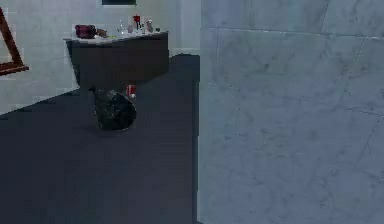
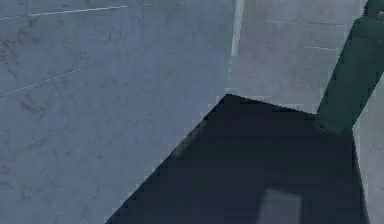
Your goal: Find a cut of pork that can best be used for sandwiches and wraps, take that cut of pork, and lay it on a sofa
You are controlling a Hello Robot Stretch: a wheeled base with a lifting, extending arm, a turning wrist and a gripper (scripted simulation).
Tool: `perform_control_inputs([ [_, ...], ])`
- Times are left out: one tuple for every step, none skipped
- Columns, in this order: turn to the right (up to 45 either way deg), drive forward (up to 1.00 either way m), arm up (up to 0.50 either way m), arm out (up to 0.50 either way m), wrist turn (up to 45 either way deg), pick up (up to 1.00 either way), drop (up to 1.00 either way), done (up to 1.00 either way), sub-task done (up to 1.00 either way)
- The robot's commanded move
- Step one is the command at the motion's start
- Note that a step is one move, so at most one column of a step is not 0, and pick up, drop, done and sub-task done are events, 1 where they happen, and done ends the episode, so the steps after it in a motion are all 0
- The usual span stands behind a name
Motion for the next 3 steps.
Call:
perform_control_inputs([
  [-42.0, 0.0, 0.0, 0.0, 0.0, 0.0, 0.0, 0.0, 0.0],
  [0.0, 1.0, 0.0, 0.0, 0.0, 0.0, 0.0, 0.0, 0.0],
  [0.0, 1.0, 0.0, 0.0, 0.0, 0.0, 0.0, 0.0, 0.0],
])
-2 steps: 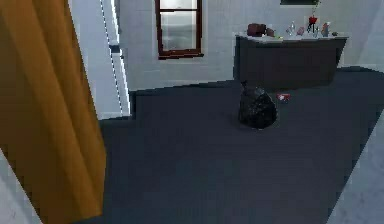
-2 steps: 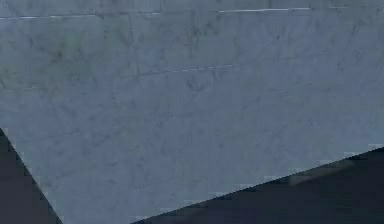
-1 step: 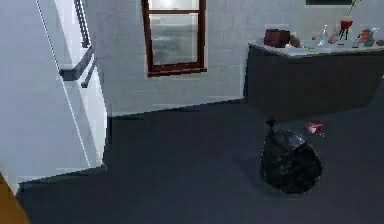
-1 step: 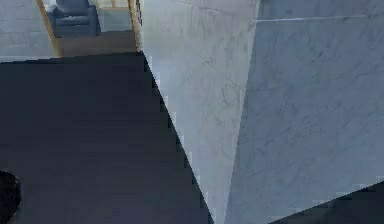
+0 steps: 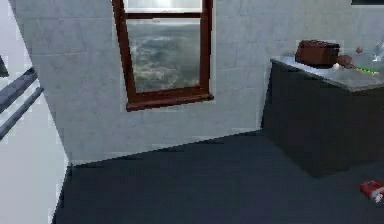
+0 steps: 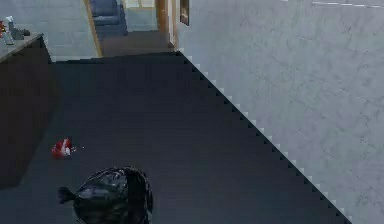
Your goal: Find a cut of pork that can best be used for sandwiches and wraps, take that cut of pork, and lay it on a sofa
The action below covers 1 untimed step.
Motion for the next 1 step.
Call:
perform_control_inputs([
  [0.0, 0.5, 0.0, 0.0, 0.0, 0.0, 0.0, 0.0, 0.0],
])
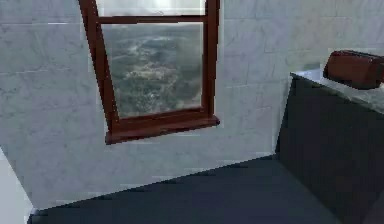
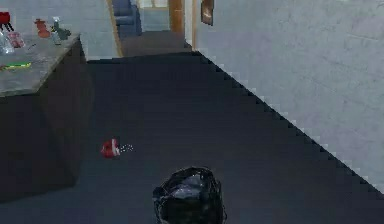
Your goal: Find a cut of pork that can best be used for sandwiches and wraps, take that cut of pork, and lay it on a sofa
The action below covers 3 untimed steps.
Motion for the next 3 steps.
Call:
perform_control_inputs([
  [42.0, 0.0, 0.0, 0.0, 0.0, 0.0, 0.0, 0.0, 0.0],
  [0.0, 0.9, 0.0, 0.0, 0.0, 0.0, 0.0, 0.0, 0.0],
  [-45.0, 0.0, 0.0, 0.0, 0.0, 0.0, 0.0, 0.0, 0.0],
])
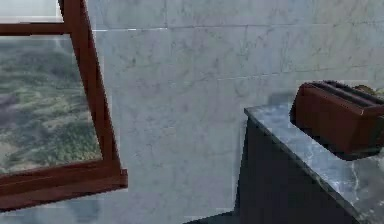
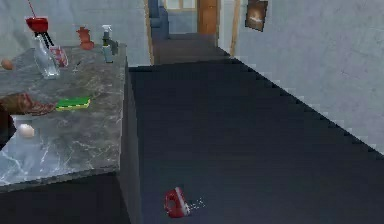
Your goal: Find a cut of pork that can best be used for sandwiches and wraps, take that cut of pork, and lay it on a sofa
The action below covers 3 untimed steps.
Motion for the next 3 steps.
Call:
perform_control_inputs([
  [-36.0, 0.0, 0.0, 0.0, 0.0, 0.0, 0.0, 0.0, 0.0],
  [45.0, 0.0, 0.0, 0.0, 0.0, 0.0, 0.0, 0.0, 0.0],
  [45.0, 0.0, 0.0, 0.0, 0.0, 0.0, 0.0, 0.0, 0.0],
])
